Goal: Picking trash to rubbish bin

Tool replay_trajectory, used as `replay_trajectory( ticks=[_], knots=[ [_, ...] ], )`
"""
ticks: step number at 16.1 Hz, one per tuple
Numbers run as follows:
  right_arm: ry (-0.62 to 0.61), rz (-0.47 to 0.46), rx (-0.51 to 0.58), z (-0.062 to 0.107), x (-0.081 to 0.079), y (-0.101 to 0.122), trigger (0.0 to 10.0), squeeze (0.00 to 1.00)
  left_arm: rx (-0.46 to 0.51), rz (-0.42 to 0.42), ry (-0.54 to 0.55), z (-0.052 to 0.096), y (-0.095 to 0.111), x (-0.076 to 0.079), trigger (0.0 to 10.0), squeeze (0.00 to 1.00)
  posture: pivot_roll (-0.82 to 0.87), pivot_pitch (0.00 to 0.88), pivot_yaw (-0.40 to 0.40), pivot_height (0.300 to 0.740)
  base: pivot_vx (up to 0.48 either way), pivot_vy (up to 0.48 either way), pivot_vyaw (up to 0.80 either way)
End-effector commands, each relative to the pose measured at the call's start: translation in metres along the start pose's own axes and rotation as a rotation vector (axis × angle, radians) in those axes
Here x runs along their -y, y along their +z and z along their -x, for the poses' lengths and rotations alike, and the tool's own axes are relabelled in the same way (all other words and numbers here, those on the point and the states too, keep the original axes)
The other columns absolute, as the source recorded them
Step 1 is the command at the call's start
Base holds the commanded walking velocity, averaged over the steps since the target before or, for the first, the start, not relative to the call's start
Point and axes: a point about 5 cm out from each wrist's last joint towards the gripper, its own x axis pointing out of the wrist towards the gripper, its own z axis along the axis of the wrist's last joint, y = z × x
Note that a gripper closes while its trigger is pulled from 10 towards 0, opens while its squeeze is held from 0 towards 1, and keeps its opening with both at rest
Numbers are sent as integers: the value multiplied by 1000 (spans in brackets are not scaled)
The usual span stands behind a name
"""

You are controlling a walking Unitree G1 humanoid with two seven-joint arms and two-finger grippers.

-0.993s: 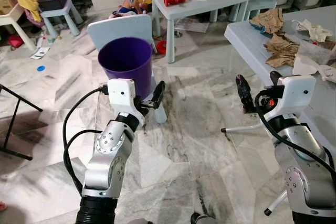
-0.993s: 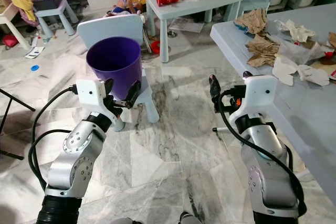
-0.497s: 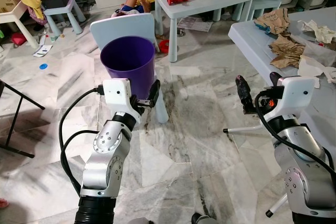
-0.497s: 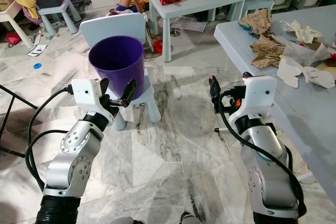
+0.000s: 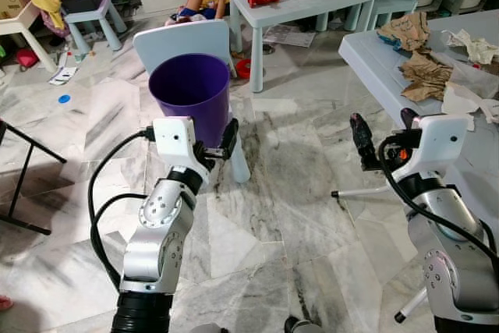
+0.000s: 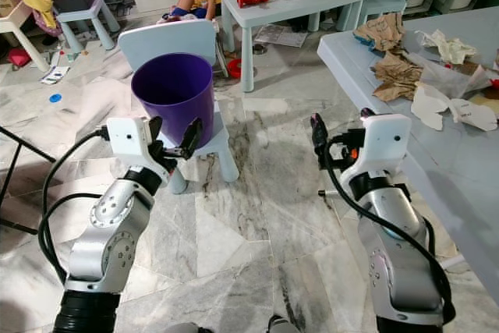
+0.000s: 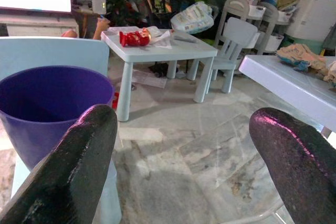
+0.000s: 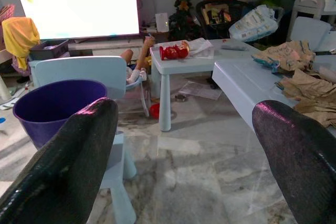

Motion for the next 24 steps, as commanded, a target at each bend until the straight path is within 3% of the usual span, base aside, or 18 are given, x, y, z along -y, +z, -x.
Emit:
replay_trajectory(
  ticks=[1,4,9,16,24],
  knots=[
    [6,4,12,1,-2,4,10000,0,-6,-6,6,1,-1,0,10000,0,-67,147,47,740,0,0,-800],
    [4,2,16,1,-2,5,10000,0,-7,-4,2,1,-1,0,10000,0,-67,147,47,740,0,0,-629],
    [4,5,14,1,-2,5,10000,0,2,1,-17,1,0,2,10000,0,-69,151,48,740,103,0,0],
    [4,7,15,1,-2,5,10000,0,-2,1,-11,2,0,0,10000,0,-67,154,47,740,277,0,-800],
    [3,6,17,1,-2,5,10000,0,-6,1,-7,1,-1,0,10000,0,-67,152,47,740,0,0,-667]
  ],
)
